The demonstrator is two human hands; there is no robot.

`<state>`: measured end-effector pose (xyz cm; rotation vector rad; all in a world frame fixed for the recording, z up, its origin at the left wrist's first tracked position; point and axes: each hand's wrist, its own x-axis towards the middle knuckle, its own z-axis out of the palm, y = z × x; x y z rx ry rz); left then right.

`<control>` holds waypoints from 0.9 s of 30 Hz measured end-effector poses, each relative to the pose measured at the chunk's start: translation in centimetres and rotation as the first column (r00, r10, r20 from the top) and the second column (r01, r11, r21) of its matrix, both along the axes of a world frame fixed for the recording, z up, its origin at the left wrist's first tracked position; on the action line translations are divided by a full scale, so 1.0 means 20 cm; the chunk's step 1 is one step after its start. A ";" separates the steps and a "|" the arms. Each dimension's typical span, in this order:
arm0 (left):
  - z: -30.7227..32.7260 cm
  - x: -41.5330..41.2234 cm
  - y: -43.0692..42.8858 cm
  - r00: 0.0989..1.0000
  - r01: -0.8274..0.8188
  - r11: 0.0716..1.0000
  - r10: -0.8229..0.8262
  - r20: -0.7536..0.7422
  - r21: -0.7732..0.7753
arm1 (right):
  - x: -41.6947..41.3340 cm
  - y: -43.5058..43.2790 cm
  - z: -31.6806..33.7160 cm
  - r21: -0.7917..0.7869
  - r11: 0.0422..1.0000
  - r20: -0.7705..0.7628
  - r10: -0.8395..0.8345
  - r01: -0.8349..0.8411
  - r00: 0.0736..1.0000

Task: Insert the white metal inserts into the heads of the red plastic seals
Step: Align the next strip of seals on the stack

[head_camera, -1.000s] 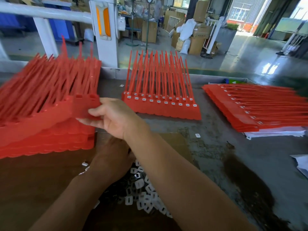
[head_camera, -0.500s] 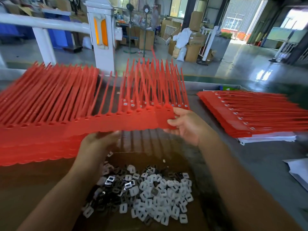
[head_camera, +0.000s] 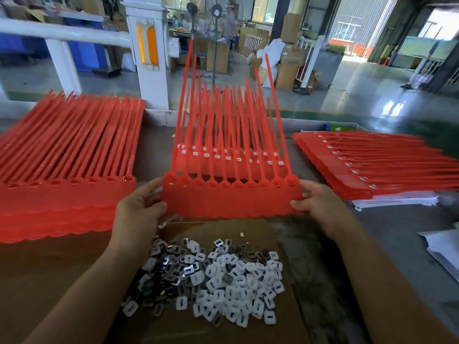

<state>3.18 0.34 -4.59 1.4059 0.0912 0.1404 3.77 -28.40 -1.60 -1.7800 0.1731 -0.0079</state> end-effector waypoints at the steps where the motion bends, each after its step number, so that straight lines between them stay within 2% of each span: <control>1: -0.01 0.00 0.00 1.000 -0.002 0.995 0.000 0.019 0.104 | 0.00 0.00 -0.01 -0.032 0.999 0.013 -0.021 0.021 1.000; 3: -0.02 -0.01 0.00 0.999 0.000 0.973 -0.009 0.037 0.230 | 0.00 -0.01 -0.03 -0.111 0.992 0.034 -0.056 0.060 0.998; 8: -0.01 -0.01 0.00 0.999 -0.005 0.901 -0.017 0.047 0.434 | 0.00 -0.03 -0.05 -0.342 0.933 0.052 -0.101 0.113 0.994; 10: -0.01 -0.01 0.00 0.998 -0.029 0.828 -0.011 0.068 0.560 | -0.01 -0.03 -0.05 -0.427 0.898 0.033 -0.101 0.106 0.994; 13: 0.00 -0.02 0.01 0.995 -0.075 0.737 0.014 0.097 0.672 | -0.02 -0.03 -0.05 -0.465 0.879 0.035 -0.107 0.111 0.994; 16: 0.02 -0.04 0.01 0.987 -0.146 0.592 0.038 0.154 0.792 | -0.02 -0.04 -0.06 -0.532 0.837 0.036 -0.125 0.125 0.991; 21: 0.01 -0.03 0.02 0.987 -0.155 0.420 0.035 0.154 0.894 | -0.02 -0.04 -0.06 -0.633 0.768 -0.002 -0.130 0.100 0.992; 24: 0.01 -0.04 0.02 0.985 -0.163 0.411 0.014 0.173 0.897 | -0.03 -0.03 -0.05 -0.678 0.731 -0.012 -0.115 0.077 0.993; 27: 0.02 -0.05 0.00 0.973 -0.162 0.413 -0.082 0.214 0.896 | -0.04 -0.01 -0.02 -0.722 0.681 0.069 -0.106 0.123 0.992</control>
